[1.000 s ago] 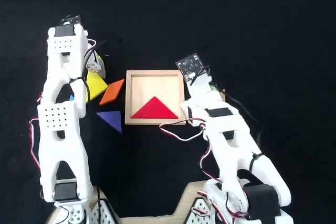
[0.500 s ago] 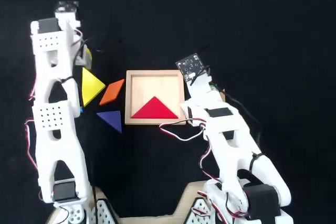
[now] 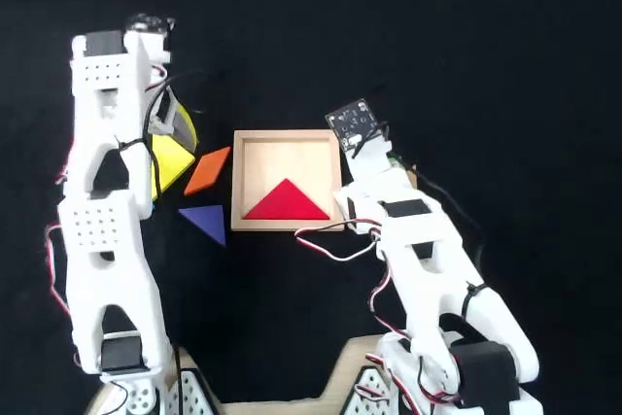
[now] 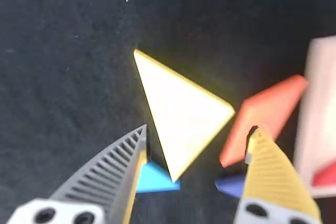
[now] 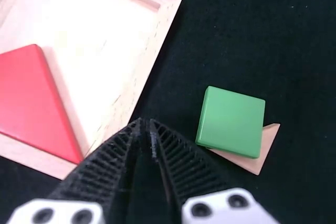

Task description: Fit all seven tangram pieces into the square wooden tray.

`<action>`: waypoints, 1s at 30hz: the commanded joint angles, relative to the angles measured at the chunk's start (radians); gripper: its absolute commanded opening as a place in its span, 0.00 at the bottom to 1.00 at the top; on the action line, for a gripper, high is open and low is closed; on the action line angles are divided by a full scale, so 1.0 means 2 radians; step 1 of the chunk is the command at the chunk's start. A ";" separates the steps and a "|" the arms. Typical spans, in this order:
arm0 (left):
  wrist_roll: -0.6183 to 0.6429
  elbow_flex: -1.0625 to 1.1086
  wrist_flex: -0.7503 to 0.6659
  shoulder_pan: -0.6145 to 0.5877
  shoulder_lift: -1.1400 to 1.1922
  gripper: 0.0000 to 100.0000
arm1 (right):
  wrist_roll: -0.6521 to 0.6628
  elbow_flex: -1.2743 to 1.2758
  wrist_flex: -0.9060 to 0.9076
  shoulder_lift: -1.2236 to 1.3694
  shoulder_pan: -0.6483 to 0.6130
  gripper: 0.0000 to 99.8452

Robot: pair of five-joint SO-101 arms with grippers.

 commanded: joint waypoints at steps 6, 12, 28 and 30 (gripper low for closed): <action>-0.002 0.200 0.003 0.013 -0.224 0.27 | 0.005 -0.001 -0.008 0.001 -0.008 0.01; -0.041 0.333 -0.042 0.025 -0.302 0.19 | 0.005 -0.001 -0.008 0.001 -0.008 0.01; 0.182 0.467 -0.055 0.053 -0.466 0.20 | 0.005 0.000 -0.008 0.001 -0.008 0.01; 0.182 0.492 -0.066 0.078 -0.466 0.20 | 0.005 0.000 -0.008 0.001 -0.008 0.01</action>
